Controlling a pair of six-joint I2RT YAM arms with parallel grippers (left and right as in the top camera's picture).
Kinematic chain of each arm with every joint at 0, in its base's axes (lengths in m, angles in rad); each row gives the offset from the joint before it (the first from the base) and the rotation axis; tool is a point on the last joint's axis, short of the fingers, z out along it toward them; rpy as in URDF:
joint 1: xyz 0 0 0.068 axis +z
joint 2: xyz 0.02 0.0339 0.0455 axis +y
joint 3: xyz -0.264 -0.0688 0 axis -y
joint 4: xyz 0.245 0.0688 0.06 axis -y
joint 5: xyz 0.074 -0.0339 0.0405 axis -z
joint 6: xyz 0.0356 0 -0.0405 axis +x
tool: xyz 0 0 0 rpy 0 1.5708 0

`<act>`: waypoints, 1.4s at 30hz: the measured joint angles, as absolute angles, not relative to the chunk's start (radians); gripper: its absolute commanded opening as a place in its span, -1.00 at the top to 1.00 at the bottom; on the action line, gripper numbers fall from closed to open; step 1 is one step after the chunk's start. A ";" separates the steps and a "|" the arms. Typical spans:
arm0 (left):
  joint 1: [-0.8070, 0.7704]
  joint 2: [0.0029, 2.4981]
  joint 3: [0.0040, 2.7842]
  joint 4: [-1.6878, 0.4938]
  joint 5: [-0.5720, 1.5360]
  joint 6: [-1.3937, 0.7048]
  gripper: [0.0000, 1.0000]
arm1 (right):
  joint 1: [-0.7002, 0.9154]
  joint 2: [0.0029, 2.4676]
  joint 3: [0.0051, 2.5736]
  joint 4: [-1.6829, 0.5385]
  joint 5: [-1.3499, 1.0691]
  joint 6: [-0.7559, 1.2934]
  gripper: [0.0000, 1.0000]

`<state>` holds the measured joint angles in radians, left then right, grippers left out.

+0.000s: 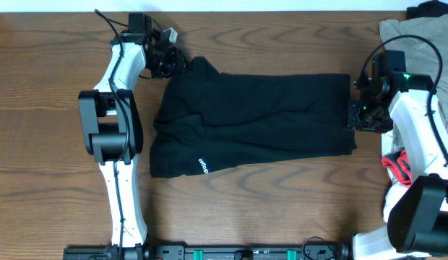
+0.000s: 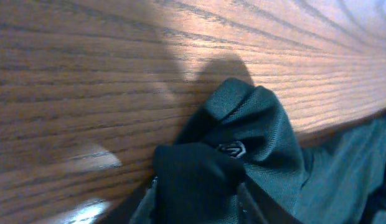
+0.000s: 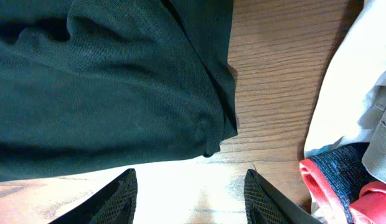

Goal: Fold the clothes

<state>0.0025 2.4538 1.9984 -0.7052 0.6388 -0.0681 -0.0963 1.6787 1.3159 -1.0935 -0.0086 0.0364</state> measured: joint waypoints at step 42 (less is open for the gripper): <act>0.002 2.304 1.998 -0.892 0.583 -0.047 0.88 | -0.174 2.031 1.325 -0.247 -0.344 0.028 -0.80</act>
